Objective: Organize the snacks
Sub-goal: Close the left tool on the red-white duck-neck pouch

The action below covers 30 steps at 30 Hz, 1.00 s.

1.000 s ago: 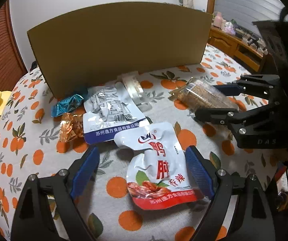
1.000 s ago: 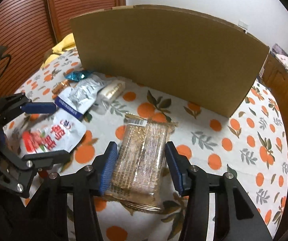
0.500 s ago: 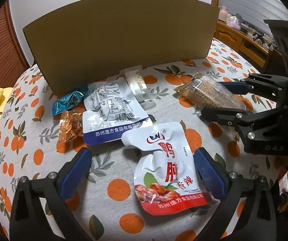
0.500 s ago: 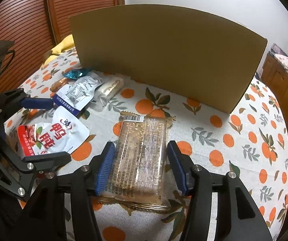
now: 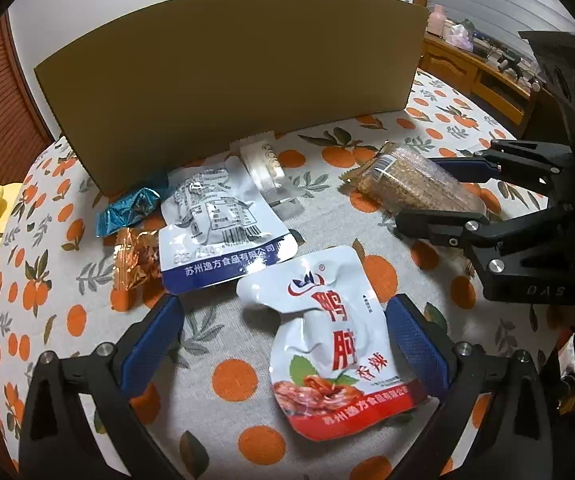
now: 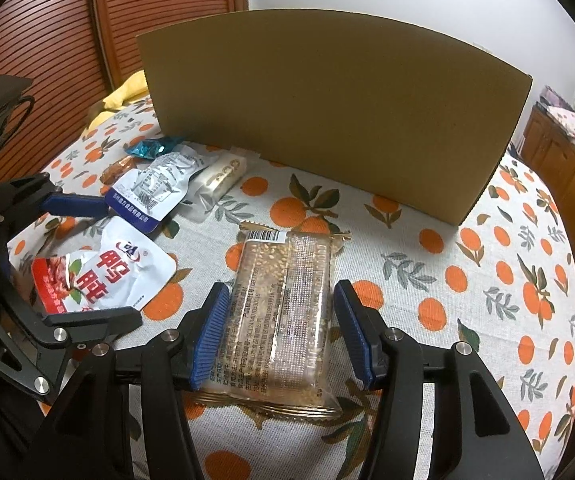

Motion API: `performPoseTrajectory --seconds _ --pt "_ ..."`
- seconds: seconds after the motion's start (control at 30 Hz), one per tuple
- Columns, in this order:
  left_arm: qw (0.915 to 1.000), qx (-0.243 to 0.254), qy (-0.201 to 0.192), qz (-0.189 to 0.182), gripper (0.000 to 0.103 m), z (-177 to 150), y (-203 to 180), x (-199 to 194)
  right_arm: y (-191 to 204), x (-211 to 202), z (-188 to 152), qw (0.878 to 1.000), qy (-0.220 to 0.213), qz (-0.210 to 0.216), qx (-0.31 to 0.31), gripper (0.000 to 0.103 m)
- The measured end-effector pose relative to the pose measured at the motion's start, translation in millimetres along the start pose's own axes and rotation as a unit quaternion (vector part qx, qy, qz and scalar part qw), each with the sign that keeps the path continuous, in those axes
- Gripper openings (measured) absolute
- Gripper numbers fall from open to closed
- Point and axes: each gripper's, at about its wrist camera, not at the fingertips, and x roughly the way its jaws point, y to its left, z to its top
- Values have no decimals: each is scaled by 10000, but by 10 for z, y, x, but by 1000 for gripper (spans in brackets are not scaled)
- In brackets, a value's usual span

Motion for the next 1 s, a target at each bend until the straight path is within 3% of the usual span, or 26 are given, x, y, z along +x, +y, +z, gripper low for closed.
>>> performPoseTrajectory --seconds 0.3,0.43,0.6,0.63,0.67,1.0 --pt "9998 96 -95 -157 83 -82 -87 -92 -3 2 1 10000 -2 3 5 55" --pt "9994 175 -211 -195 54 -92 -119 -135 -4 1 -3 10000 -3 4 6 55" --pt "9992 167 -298 -230 51 -123 -87 -189 -4 2 -4 10000 -3 2 5 55" --pt "9991 155 -319 -237 38 -134 -73 -213 -5 1 -6 10000 -3 4 6 55" --pt "9989 128 -353 -267 33 -133 -65 -229 -5 1 -6 10000 -3 4 6 55" --pt "9972 181 -631 -360 24 -150 -112 -403 -9 -1 -1 10000 -6 11 15 55"
